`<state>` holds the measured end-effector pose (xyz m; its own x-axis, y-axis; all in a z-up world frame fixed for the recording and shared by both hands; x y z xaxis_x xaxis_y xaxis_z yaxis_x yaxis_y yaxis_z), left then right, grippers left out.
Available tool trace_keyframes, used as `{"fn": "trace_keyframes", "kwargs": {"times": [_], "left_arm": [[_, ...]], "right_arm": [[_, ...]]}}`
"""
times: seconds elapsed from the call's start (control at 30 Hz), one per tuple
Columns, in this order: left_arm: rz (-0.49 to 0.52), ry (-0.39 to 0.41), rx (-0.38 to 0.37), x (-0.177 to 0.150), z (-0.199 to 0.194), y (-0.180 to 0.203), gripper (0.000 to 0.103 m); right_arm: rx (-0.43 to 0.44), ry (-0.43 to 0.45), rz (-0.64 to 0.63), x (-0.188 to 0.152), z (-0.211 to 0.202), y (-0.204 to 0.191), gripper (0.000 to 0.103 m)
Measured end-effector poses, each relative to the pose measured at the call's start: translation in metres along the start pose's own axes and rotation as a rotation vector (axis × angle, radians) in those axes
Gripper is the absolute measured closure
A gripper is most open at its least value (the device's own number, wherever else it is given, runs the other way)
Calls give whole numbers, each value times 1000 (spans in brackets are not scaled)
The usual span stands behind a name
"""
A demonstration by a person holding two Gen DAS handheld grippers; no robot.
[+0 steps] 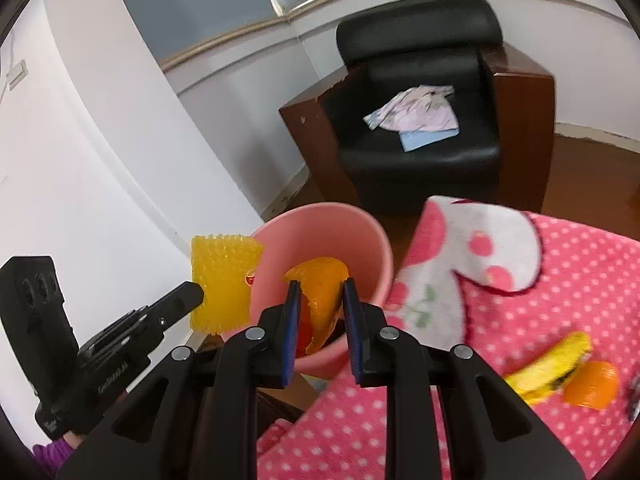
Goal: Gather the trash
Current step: 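Carry the yellow net and orange peel over the pink bin and open both tools, then move both open tools back over the table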
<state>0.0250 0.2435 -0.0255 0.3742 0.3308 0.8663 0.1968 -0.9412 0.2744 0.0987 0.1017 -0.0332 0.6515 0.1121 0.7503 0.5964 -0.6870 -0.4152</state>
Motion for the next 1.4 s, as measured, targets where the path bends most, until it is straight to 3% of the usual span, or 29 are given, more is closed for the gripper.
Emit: {"fn": "trace_keyframes", "kwargs": {"times": [0.33,0.93,1.03,1.1,1.33,1.4], "left_arm": [[-43,-48,39,-18,17,-32,98],[-54,-134,110,-39,48,-59,97],[-46,-134,122,-39,49,-60,89],[-43,-131,132,-38,48,-60,76],[-32,-112,151,-33,43,-58,66],[-30,-105,154,-30,41,-57,64]], "right_arm": [[-6,-99,-5,-22,46,-13,81],[-23,-155,-3,-38,79,-15,78],[-22,-148,-5,-37,80,-17,75],[-17,-147,-5,-37,80,-17,73],[-3,-118,-31,-31,73,-23,72],[2,-110,-38,-30,68,-24,64]]}}
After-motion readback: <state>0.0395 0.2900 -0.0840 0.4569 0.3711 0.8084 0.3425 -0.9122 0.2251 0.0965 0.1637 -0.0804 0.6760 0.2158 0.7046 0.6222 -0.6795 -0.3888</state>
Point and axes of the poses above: each gripper's, at about its wrist camera, not at the fingertips, and z roughly the way its jaws point, y to its right, x to its top, the point moved 8 cm from there along z, roughly the way its jaws point, and after that the axes turned 9 degrees about y, right-handed, at the moved point
